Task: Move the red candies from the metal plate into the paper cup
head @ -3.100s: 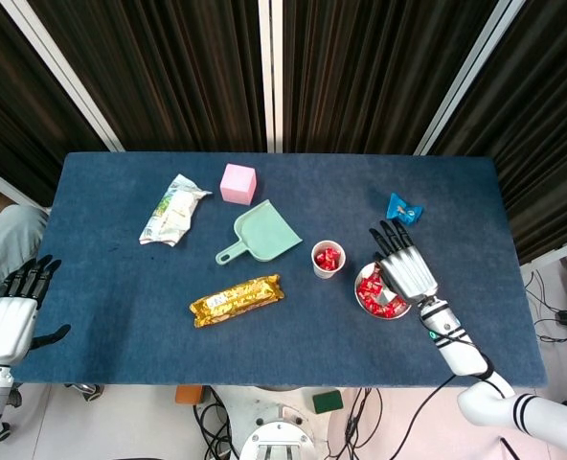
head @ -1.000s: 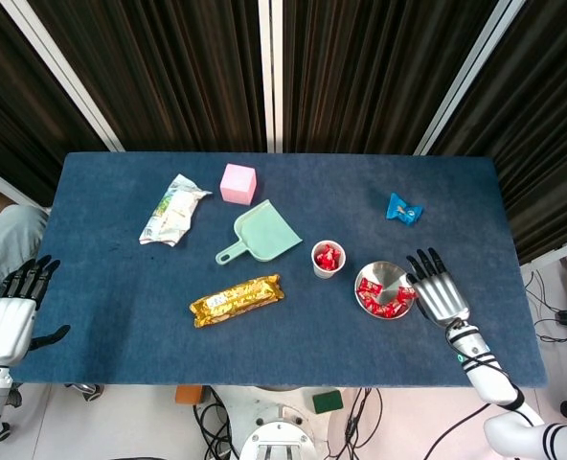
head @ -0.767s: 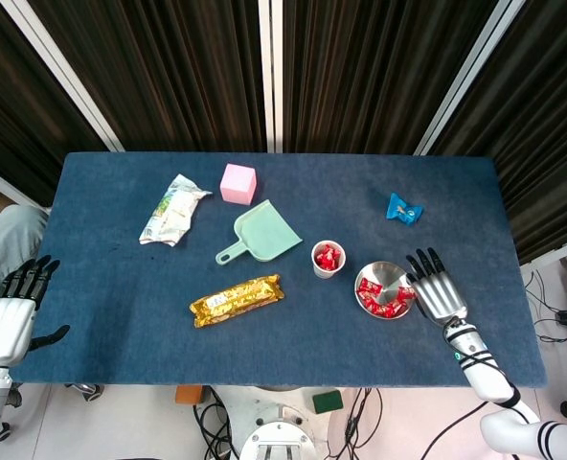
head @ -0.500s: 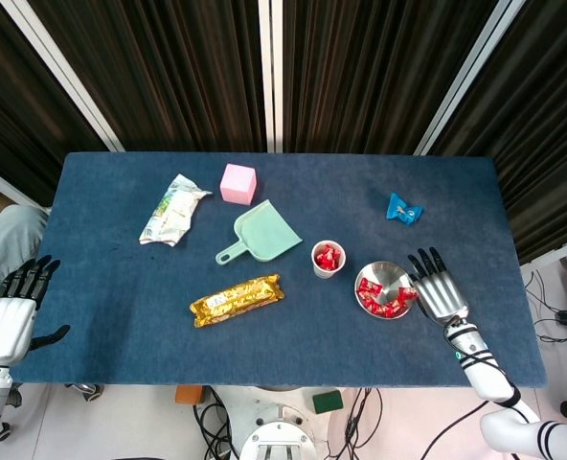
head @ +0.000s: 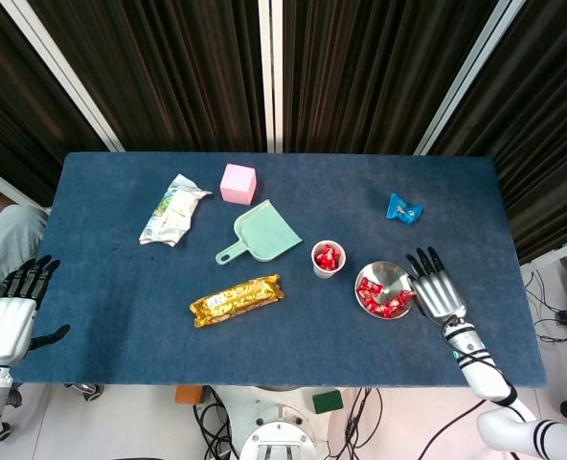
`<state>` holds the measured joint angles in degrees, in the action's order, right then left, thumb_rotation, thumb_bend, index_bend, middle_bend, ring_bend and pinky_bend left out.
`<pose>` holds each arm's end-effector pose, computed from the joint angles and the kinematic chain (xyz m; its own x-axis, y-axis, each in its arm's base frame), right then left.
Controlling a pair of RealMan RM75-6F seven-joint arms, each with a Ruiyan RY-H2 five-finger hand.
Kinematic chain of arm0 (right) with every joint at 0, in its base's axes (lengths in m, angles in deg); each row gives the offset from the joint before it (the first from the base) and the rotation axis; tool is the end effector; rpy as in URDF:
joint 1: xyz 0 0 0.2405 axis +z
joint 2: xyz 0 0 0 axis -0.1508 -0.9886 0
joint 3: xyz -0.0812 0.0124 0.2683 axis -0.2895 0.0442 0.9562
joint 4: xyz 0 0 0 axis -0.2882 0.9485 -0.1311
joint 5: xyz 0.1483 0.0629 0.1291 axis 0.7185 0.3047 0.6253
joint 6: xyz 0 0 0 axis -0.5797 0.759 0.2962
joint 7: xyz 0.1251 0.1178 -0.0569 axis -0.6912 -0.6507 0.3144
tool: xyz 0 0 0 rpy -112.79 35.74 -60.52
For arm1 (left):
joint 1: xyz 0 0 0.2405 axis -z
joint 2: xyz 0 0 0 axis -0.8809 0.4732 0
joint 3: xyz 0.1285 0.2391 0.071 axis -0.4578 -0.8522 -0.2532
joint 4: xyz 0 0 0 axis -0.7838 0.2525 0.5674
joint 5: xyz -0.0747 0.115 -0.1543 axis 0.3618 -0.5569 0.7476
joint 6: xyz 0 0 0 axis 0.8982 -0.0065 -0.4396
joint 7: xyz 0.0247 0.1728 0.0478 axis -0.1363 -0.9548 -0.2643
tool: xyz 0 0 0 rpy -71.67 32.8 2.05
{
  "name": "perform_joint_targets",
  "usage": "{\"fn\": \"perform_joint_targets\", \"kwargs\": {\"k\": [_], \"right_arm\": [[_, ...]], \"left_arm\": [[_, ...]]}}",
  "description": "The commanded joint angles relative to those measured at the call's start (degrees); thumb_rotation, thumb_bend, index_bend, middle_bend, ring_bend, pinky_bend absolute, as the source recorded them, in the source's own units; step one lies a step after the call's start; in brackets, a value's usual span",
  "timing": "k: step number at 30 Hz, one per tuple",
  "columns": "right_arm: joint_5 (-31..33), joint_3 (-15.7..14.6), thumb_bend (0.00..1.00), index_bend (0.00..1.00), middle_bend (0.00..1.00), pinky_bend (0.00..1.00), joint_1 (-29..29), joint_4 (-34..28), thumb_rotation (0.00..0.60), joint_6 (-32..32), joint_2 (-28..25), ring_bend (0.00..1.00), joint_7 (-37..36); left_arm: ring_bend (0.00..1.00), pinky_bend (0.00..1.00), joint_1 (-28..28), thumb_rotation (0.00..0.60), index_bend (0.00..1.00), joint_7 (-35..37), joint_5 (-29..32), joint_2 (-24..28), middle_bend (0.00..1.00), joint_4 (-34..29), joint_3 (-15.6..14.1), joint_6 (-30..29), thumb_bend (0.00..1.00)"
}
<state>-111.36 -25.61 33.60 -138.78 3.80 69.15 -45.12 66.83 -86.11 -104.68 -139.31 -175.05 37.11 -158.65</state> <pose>-0.3039 -0.3223 0.0063 0.7511 -0.1559 0.6415 -0.6539 -0.3098 0.6903 -0.3306 0.2148 0.1681 0.4578 0.0247 0.8887 0.8888 -0.0381 -0.4568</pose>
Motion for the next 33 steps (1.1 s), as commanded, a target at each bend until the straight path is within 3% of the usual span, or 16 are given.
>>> {"fn": "perform_joint_targets", "kwargs": {"k": [1, 10, 18, 26, 33], "right_arm": [[-0.26, 0.08, 0.48, 0.60, 0.09, 0.00, -0.06, 0.31, 0.600, 0.25, 0.26, 0.00, -0.16], [-3.34, 0.95, 0.50, 0.66, 0.10, 0.00, -0.45, -0.70, 0.600, 4.34, -0.69, 0.00, -2.94], [-6.76, 5.07, 0.50, 0.68, 0.11, 0.00, 1.29, -9.13, 0.600, 9.35, -5.41, 0.00, -2.60], [-4.39, 10.03, 0.48, 0.69, 0.11, 0.00, 7.47, -12.34, 0.600, 4.82, -1.85, 0.00, 3.81], [-1.48, 10.95, 0.48, 0.70, 0.11, 0.00, 10.99, -9.73, 0.600, 0.86, 2.39, 0.00, 7.81]], "left_arm": [[0.01, 0.14, 0.00, 0.600, 0.07, 0.01, 0.01, 0.00, 0.05, 0.00, 0.00, 0.00, 0.09], [0.01, 0.14, -0.01, 0.600, 0.07, 0.02, -0.09, 0.03, 0.05, -0.01, -0.04, -0.04, 0.10], [0.01, 0.14, -0.03, 0.600, 0.07, -0.11, -0.23, 0.03, 0.05, -0.14, -0.09, -0.12, 0.09], [0.01, 0.14, 0.09, 0.600, 0.07, -0.40, -0.01, -0.08, 0.05, -0.17, -0.06, 0.22, 0.09], [0.01, 0.14, 0.16, 0.600, 0.07, 0.10, 0.67, 0.07, 0.05, -0.02, 0.25, 0.44, 0.10]]}}
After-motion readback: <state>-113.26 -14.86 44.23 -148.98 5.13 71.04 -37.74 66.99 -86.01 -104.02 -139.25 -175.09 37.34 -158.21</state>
